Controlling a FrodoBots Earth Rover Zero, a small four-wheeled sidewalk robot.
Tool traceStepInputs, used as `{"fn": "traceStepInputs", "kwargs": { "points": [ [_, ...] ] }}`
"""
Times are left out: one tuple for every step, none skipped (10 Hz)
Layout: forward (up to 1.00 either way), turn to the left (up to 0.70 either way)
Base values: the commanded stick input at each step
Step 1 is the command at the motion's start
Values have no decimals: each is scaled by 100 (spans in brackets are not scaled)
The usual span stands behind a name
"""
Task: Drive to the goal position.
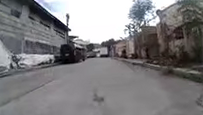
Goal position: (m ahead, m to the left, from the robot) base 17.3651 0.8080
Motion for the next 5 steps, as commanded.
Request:
{"fn": "traceStepInputs", "kwargs": {
  "points": [
    [100,0],
    [100,0],
    [100,0],
    [100,0],
    [100,0]
  ]
}}
